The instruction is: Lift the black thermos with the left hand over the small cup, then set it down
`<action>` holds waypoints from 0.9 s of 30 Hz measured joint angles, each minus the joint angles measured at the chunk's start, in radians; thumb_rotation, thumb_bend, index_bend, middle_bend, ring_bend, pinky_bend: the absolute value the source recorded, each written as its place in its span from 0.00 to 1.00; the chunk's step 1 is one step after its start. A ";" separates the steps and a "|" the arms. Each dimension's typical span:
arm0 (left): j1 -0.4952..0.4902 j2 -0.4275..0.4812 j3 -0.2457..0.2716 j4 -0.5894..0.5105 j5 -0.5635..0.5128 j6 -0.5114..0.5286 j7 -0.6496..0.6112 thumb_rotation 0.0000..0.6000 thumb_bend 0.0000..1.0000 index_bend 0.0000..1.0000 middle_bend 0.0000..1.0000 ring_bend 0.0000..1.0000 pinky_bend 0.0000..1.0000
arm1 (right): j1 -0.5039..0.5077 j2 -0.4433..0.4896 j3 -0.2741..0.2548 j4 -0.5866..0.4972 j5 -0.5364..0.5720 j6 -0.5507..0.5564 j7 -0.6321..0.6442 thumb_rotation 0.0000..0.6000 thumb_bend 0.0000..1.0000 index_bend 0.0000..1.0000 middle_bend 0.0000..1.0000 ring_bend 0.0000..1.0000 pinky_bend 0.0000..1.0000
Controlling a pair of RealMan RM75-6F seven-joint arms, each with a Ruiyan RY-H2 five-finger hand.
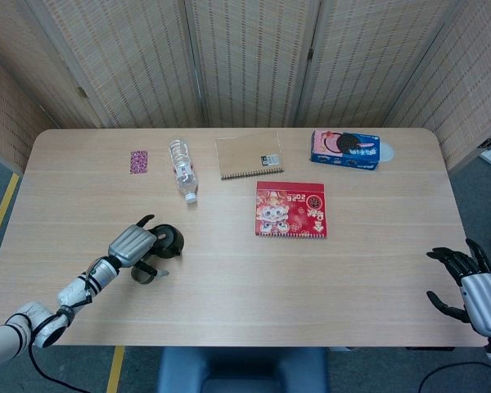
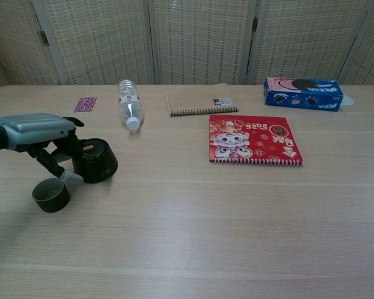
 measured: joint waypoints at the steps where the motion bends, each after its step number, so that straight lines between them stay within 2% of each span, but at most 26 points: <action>1: -0.003 0.001 -0.003 -0.003 -0.002 -0.003 0.002 0.49 0.03 0.95 0.96 0.77 0.00 | 0.001 -0.001 0.000 0.001 0.000 -0.001 0.001 1.00 0.27 0.23 0.26 0.24 0.04; 6: -0.022 0.006 -0.019 -0.022 -0.014 -0.021 0.004 0.49 0.03 0.99 1.00 0.83 0.00 | 0.002 -0.003 0.002 0.006 0.001 -0.003 0.005 1.00 0.27 0.23 0.26 0.24 0.04; 19: -0.070 0.014 -0.069 -0.066 -0.105 -0.117 0.030 0.47 0.05 1.00 1.00 0.87 0.00 | 0.004 -0.015 0.004 0.029 0.006 -0.008 0.023 1.00 0.27 0.23 0.26 0.24 0.04; 27: -0.085 -0.007 -0.111 -0.061 -0.182 -0.148 0.079 0.46 0.09 1.00 1.00 0.89 0.20 | 0.006 -0.020 0.004 0.036 0.008 -0.012 0.027 1.00 0.27 0.23 0.26 0.24 0.04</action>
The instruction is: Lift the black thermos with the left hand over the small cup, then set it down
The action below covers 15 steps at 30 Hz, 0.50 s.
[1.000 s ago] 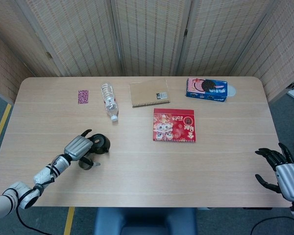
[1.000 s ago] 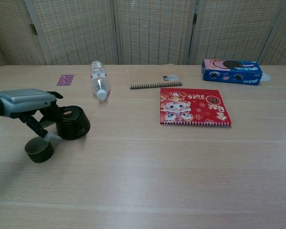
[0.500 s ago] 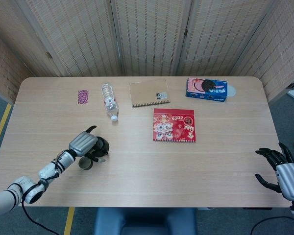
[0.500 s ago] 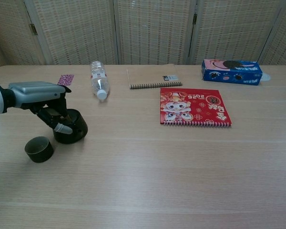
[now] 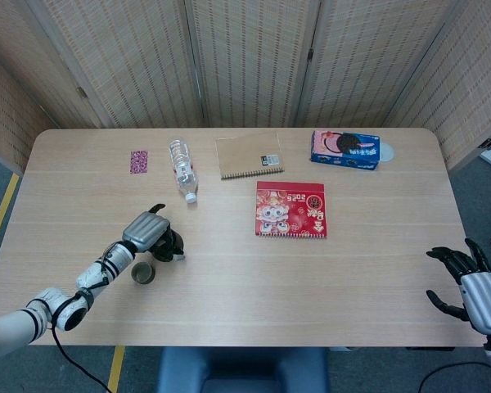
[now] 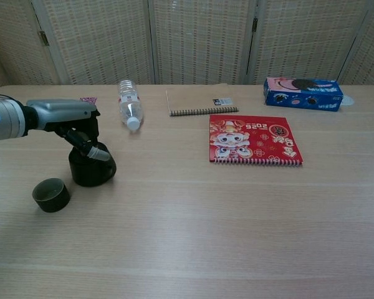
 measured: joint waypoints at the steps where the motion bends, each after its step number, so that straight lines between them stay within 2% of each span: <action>1: 0.000 -0.002 -0.002 0.001 -0.004 0.002 0.007 0.46 0.09 1.00 1.00 0.89 0.24 | 0.000 0.000 0.000 0.001 0.000 0.000 0.001 1.00 0.27 0.23 0.26 0.24 0.04; 10: 0.005 -0.013 -0.017 0.015 -0.031 0.025 0.058 0.46 0.09 1.00 1.00 0.92 0.48 | 0.002 0.002 0.001 0.003 0.001 -0.002 0.005 1.00 0.27 0.23 0.26 0.24 0.04; 15: 0.007 -0.010 -0.028 0.014 -0.047 0.038 0.080 0.46 0.12 1.00 1.00 0.93 0.51 | -0.001 0.001 0.000 0.005 0.003 -0.001 0.007 1.00 0.27 0.23 0.26 0.24 0.04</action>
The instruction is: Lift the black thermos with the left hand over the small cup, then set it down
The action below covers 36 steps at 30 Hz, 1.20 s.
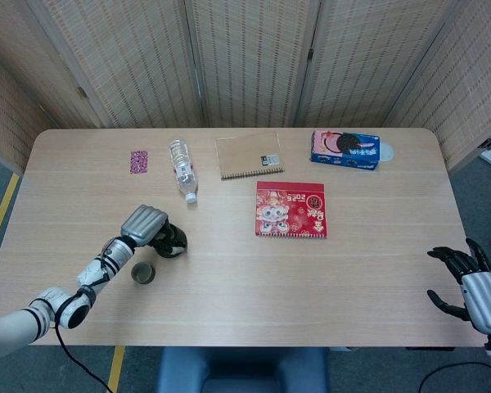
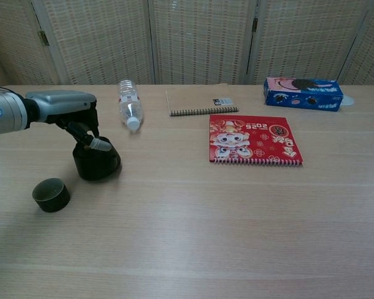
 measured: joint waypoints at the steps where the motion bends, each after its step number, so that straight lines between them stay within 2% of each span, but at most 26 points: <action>1: 0.001 0.001 -0.002 -0.002 -0.003 0.003 0.003 0.46 0.13 1.00 1.00 0.94 0.52 | 0.000 0.000 0.000 0.000 0.000 0.001 0.000 1.00 0.27 0.23 0.26 0.24 0.04; 6: 0.009 0.005 -0.014 -0.013 -0.023 0.026 0.026 0.46 0.18 1.00 1.00 0.94 0.53 | -0.001 0.000 0.000 0.001 -0.003 0.003 0.001 1.00 0.27 0.23 0.26 0.24 0.04; 9: 0.016 0.011 -0.022 -0.032 -0.042 0.038 0.049 0.46 0.24 1.00 1.00 0.95 0.54 | -0.001 -0.001 0.000 0.001 -0.004 0.005 0.002 1.00 0.27 0.23 0.26 0.24 0.04; 13: 0.027 0.022 -0.032 -0.064 -0.072 0.054 0.079 0.33 0.33 1.00 1.00 0.96 0.55 | -0.001 -0.003 -0.001 0.003 -0.006 0.006 0.003 1.00 0.27 0.23 0.26 0.24 0.04; 16: 0.039 0.030 -0.041 -0.088 -0.099 0.073 0.098 0.27 0.36 1.00 1.00 0.96 0.55 | -0.002 -0.002 -0.001 0.004 -0.006 0.008 0.005 1.00 0.27 0.23 0.26 0.24 0.04; 23: 0.066 0.056 -0.049 -0.133 -0.120 0.114 0.125 0.27 0.40 1.00 1.00 0.96 0.55 | -0.001 0.007 0.004 -0.004 -0.011 0.019 0.000 1.00 0.27 0.23 0.26 0.24 0.04; 30: 0.102 0.085 -0.041 -0.174 -0.097 0.189 0.152 0.27 0.45 1.00 1.00 0.96 0.55 | 0.010 0.018 0.009 -0.023 -0.023 0.018 -0.015 1.00 0.27 0.23 0.26 0.24 0.04; 36: 0.129 0.115 -0.036 -0.194 -0.072 0.233 0.149 0.31 0.49 1.00 1.00 0.96 0.55 | 0.020 0.026 0.013 -0.043 -0.033 0.017 -0.033 1.00 0.27 0.23 0.26 0.24 0.04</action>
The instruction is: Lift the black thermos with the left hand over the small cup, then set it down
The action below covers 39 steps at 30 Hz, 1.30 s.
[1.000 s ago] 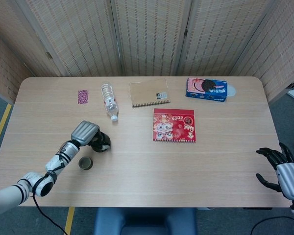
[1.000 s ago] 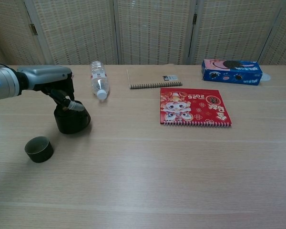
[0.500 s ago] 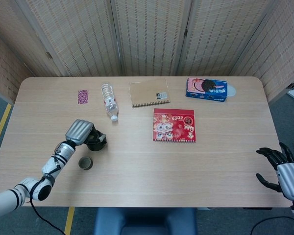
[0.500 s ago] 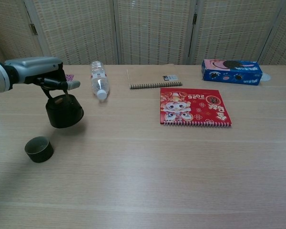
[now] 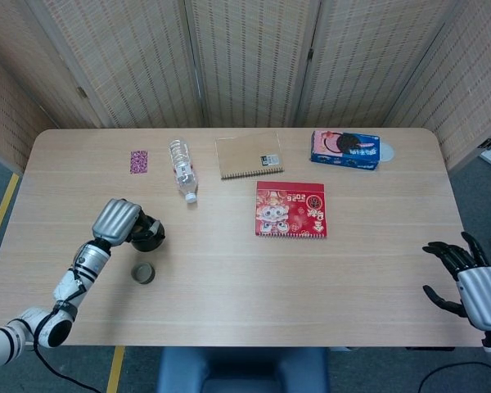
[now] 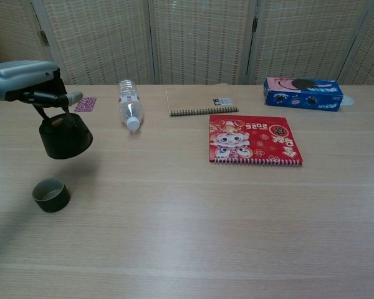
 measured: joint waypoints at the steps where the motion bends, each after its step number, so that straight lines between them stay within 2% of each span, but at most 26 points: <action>1: 0.004 0.004 0.001 -0.002 0.004 0.006 -0.002 0.31 0.49 1.00 1.00 0.96 0.55 | 0.001 0.002 0.001 -0.004 -0.001 0.000 -0.003 1.00 0.27 0.23 0.26 0.24 0.04; 15: 0.054 0.047 0.025 -0.053 0.085 0.093 0.014 0.33 0.48 1.00 1.00 0.94 0.55 | 0.011 0.031 0.007 -0.056 -0.010 0.003 -0.043 1.00 0.27 0.23 0.26 0.24 0.04; 18: 0.057 0.050 0.026 -0.063 0.097 0.102 0.023 0.39 0.48 1.00 1.00 0.93 0.54 | 0.010 0.032 0.007 -0.057 -0.009 0.005 -0.044 1.00 0.27 0.23 0.26 0.24 0.04; 22: 0.058 0.052 0.027 -0.069 0.102 0.102 0.035 0.60 0.48 1.00 1.00 0.92 0.54 | 0.008 0.033 0.007 -0.055 -0.007 0.007 -0.041 1.00 0.27 0.23 0.26 0.24 0.04; 24: 0.058 0.053 0.028 -0.073 0.104 0.101 0.043 0.66 0.48 1.00 1.00 0.92 0.54 | 0.008 0.033 0.007 -0.054 -0.006 0.007 -0.040 1.00 0.27 0.23 0.26 0.24 0.04; 39: 0.085 0.081 0.047 -0.122 0.140 0.124 0.050 0.66 0.49 1.00 1.00 0.92 0.54 | 0.016 0.040 0.013 -0.058 -0.004 0.003 -0.044 1.00 0.27 0.23 0.26 0.24 0.04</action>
